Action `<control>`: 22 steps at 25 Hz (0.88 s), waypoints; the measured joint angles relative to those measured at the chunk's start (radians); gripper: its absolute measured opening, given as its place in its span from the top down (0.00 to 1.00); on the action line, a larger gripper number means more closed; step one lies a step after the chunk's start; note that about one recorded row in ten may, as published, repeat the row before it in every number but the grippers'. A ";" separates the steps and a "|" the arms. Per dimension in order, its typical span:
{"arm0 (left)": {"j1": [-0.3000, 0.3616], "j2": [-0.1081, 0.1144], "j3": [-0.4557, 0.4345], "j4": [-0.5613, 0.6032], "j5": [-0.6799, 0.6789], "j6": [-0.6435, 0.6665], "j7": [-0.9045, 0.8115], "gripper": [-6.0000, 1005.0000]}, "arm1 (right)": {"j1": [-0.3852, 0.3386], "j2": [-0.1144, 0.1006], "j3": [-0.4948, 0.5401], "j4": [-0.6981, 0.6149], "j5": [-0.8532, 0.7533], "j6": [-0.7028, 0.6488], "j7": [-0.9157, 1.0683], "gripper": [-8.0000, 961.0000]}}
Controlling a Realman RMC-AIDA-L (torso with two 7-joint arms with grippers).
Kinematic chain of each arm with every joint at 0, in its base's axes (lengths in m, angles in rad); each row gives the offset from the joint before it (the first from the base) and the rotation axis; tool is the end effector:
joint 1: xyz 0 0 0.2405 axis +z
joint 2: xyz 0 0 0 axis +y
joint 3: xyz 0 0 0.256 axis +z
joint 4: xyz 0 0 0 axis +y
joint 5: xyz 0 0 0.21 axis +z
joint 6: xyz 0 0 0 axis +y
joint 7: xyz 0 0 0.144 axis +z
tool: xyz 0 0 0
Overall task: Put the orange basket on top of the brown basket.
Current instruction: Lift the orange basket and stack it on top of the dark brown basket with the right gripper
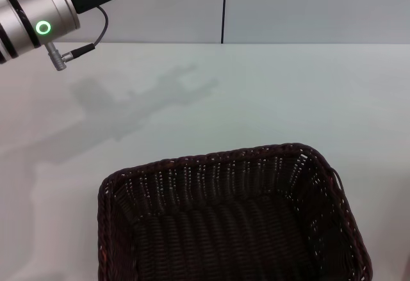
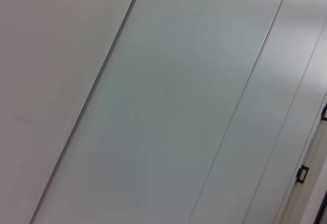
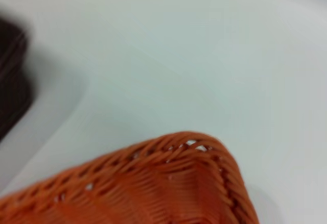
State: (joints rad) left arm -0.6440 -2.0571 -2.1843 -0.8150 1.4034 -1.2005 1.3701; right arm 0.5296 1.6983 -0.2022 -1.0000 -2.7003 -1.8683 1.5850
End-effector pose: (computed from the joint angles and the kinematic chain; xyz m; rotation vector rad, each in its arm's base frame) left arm -0.1536 0.4213 0.0537 -2.3160 -0.7834 -1.2084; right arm 0.3565 0.2926 0.2432 -2.4209 0.9126 -0.1306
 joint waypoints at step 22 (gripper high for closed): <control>-0.004 0.000 -0.002 0.010 -0.003 0.011 0.019 0.14 | -0.178 0.250 0.188 0.327 1.076 0.045 0.100 0.81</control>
State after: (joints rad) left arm -0.6477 -2.0570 -2.1865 -0.8053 1.4005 -1.1896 1.3891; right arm 0.3512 1.9485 -0.0144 -0.6730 -1.6246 -1.8237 1.6852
